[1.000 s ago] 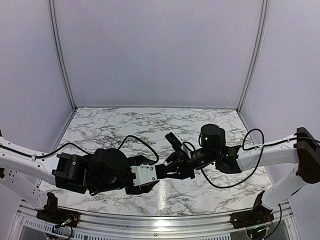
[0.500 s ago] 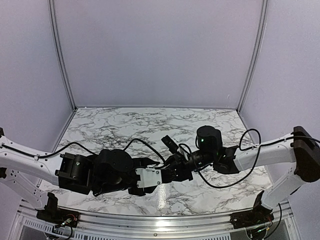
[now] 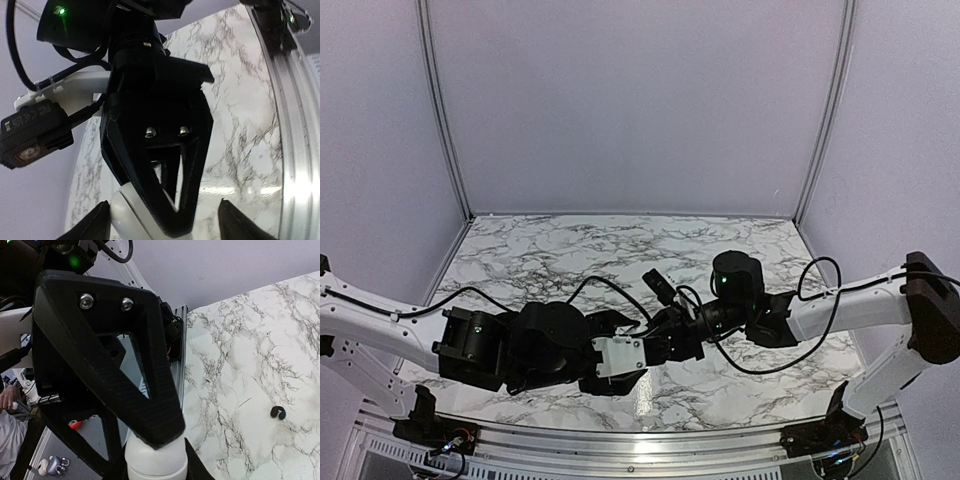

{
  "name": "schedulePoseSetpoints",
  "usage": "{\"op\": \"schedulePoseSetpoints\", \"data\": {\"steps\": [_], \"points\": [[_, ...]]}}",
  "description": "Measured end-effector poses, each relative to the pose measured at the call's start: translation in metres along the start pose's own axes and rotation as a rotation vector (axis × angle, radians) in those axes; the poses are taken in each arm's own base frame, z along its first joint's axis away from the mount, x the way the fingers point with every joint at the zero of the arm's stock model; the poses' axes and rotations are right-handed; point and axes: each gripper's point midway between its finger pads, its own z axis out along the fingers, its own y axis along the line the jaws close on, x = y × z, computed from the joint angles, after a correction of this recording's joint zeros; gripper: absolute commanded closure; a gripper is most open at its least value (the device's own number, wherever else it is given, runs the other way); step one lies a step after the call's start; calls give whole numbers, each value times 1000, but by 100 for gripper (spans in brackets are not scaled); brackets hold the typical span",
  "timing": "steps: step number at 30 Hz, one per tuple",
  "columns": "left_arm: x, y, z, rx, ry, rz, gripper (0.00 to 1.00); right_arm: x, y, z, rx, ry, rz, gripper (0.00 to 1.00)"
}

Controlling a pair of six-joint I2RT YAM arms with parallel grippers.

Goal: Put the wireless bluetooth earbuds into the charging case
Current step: Close the charging case with the earbuds inside.

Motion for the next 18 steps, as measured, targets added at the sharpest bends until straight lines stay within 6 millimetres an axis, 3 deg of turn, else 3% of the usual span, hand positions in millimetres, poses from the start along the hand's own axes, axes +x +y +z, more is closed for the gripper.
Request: {"op": "schedulePoseSetpoints", "data": {"steps": [6, 11, 14, 18], "points": [[5, 7, -24, 9, -97, -132, 4, -9, -14, -6, 63, -37, -19, 100], [11, 44, -51, -52, -210, -324, 1, -20, -34, -21, 129, -77, -19, 100], [24, 66, -51, -106, -219, -435, 1, -26, -56, -38, 209, -109, -8, 100], [55, 88, -40, -173, -158, -577, 1, -32, -112, -82, 393, -166, 53, 99]]}}
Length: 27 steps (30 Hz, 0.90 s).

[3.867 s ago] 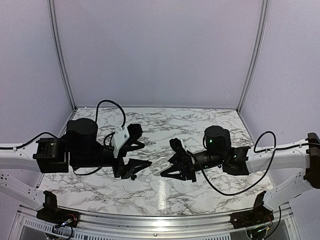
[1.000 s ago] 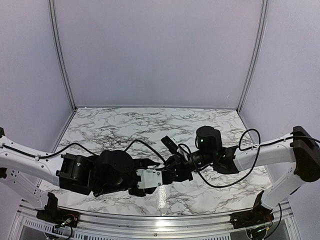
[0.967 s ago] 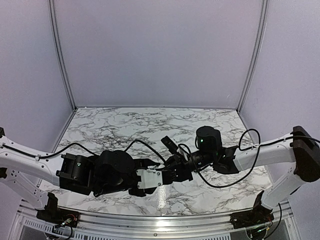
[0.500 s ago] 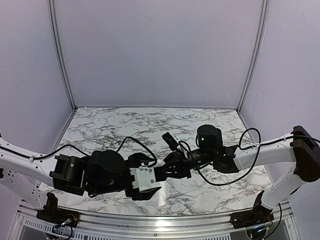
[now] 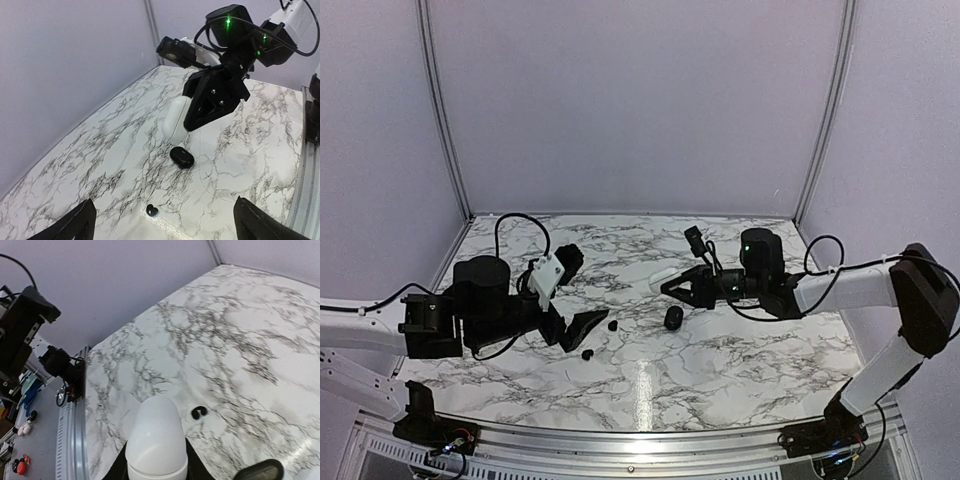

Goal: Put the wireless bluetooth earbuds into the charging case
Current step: Close the charging case with the earbuds inside, then place the charging case with the earbuds at the center of the board.

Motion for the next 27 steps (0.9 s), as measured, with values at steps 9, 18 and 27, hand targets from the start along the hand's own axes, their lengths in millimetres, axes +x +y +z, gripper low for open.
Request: {"op": "schedulePoseSetpoints", "data": {"steps": [9, 18, 27], "points": [[47, 40, 30, -116, 132, -215, 1, 24, -150, -42, 323, -7, 254, 96], [80, 47, 47, -124, 220, -322, 1, 46, -206, -43, 385, 46, 371, 82], [94, 33, 94, -58, 304, -331, 2, 56, -221, -55, 443, 65, 416, 37]]}}
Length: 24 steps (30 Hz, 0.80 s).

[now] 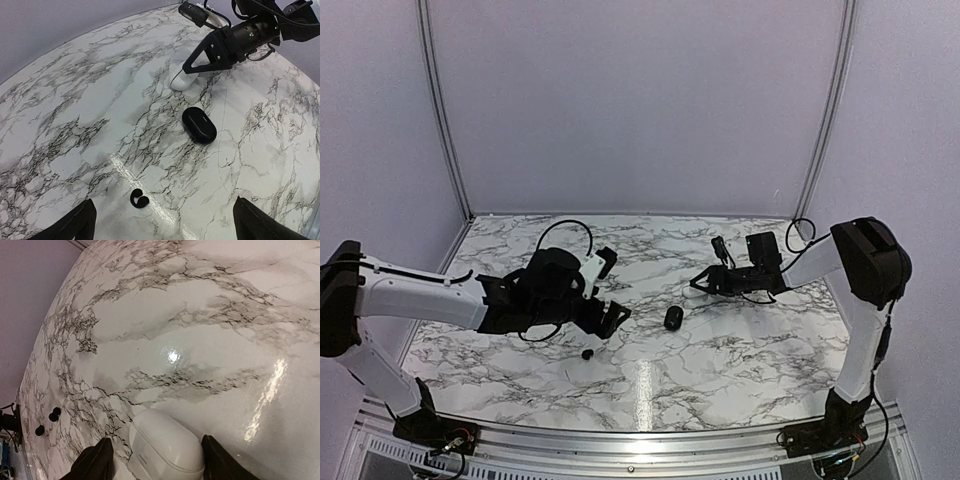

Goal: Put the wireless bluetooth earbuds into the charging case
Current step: Place the charging case with the earbuds at the center of the board, then pick up the charging case from the center of the board.

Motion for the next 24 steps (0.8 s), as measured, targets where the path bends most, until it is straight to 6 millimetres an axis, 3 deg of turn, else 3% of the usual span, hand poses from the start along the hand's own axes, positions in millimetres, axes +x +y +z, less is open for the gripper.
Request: {"op": "schedulePoseSetpoints", "data": {"steps": [6, 11, 18, 24], "points": [[-1, -19, 39, 67, 52, -4, 9, -3, -5, -6, 40, -8, 4, 30], [-2, -30, 68, 87, 75, -11, 13, -17, -5, -28, 77, -62, -9, 26], [0, -51, 113, 102, 100, -18, 15, -42, 19, -59, 91, -145, -84, 25], [12, -63, 139, 108, 129, -31, 23, -44, 36, -78, 84, -176, -117, 25]]}}
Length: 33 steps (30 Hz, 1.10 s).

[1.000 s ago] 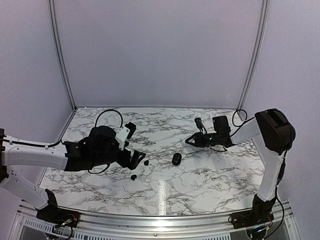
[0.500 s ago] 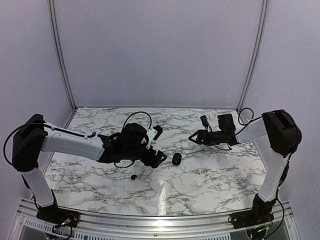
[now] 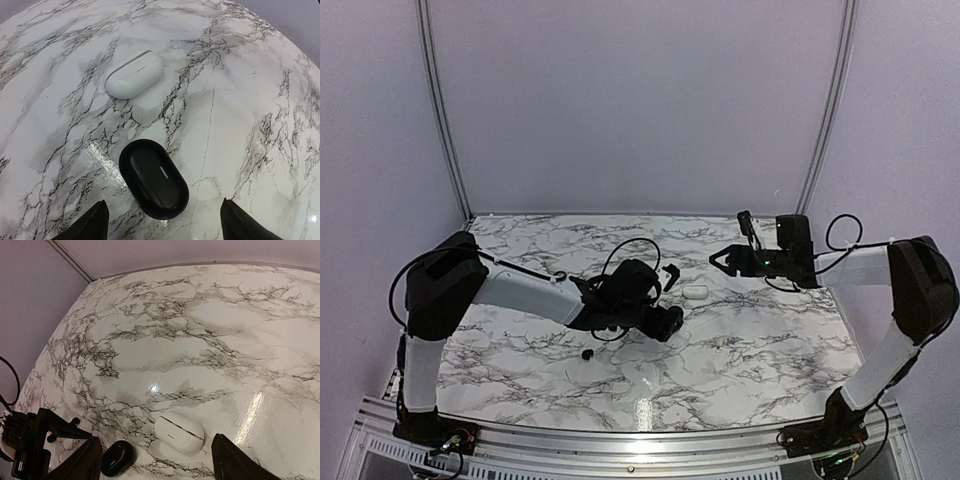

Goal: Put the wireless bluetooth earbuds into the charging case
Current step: Pick up the charging case from the center of the board.

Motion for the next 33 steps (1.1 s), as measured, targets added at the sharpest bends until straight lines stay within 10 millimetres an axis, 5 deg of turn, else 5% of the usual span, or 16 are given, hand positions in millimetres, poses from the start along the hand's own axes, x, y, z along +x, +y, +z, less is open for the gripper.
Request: {"op": "schedulePoseSetpoints", "data": {"steps": [7, 14, 25, 33], "points": [[7, -1, 33, -18, 23, -28, 32, 2, 6, -10, -2, -7, -15, 25], [9, 5, 43, -61, 21, -24, 53, 7, 9, -14, -12, 1, -26, 25], [14, 18, 38, -130, 12, 35, 70, 11, 21, -19, -64, 10, -38, 27], [32, 27, 0, -149, 44, 117, 71, 34, 38, -20, -175, 43, -24, 29]]}}
